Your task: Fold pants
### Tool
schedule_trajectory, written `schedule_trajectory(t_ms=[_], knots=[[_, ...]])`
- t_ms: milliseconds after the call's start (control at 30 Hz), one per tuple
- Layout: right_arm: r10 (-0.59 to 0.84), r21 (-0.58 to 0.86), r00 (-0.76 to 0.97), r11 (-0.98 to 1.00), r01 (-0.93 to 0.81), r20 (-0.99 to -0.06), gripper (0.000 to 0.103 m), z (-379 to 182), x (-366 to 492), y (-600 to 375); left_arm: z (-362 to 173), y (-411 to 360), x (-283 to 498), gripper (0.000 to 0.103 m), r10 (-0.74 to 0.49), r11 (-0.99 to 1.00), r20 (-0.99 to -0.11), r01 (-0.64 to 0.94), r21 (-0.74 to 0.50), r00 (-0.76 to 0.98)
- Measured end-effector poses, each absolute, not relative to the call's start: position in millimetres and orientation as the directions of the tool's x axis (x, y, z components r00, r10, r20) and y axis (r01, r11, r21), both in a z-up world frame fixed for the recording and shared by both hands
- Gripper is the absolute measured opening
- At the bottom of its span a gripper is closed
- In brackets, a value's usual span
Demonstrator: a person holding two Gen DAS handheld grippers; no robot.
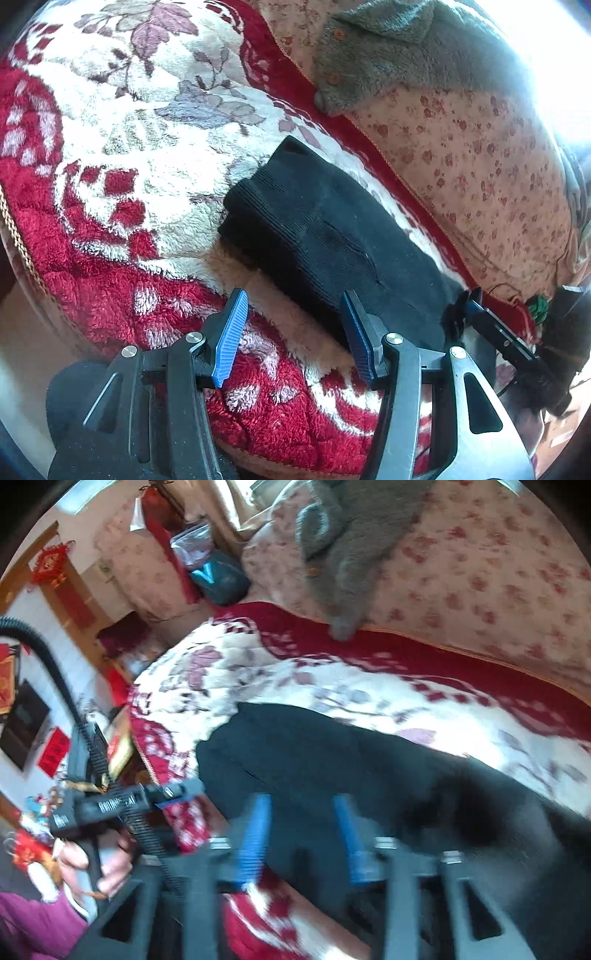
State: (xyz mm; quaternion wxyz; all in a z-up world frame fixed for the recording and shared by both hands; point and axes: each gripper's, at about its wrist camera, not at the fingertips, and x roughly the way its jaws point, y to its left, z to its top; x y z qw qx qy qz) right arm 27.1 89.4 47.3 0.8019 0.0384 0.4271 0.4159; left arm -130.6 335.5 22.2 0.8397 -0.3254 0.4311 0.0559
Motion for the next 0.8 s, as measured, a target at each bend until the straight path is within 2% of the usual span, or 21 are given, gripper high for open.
schedule_trajectory(t_ms=[67, 300, 367, 467, 800], knots=[[0.735, 0.463, 0.227, 0.603, -0.650, -0.639, 0.052, 46.1, 43.0, 112.9, 20.3, 339.3, -130.3, 0.052, -0.195, 0.763, -0.753, -0.385, -0.519, 0.629], [0.718, 0.405, 0.124, 0.517, -0.754, -0.685, 0.052, 45.6, 89.3, 203.2, 11.1, 345.8, -122.3, 0.052, -0.215, 0.728, -0.747, -0.407, -0.552, 0.629], [0.697, 0.360, 0.111, 0.492, -0.793, -0.708, 0.052, 44.7, 100.1, 229.9, 9.1, 348.0, -120.1, 0.053, -0.226, 0.717, -0.734, -0.401, -0.570, 0.640], [0.674, 0.315, 0.092, 0.455, -0.833, -0.733, 0.052, 40.9, 110.7, 255.4, 6.3, 349.8, -116.2, 0.062, -0.240, 0.703, -0.711, -0.386, -0.597, 0.661], [0.542, 0.167, 0.048, 0.341, -0.925, -0.839, 0.052, 11.6, 117.2, 314.9, 10.3, 350.5, -122.0, 0.062, -0.208, 0.667, -0.731, -0.452, -0.592, 0.650]])
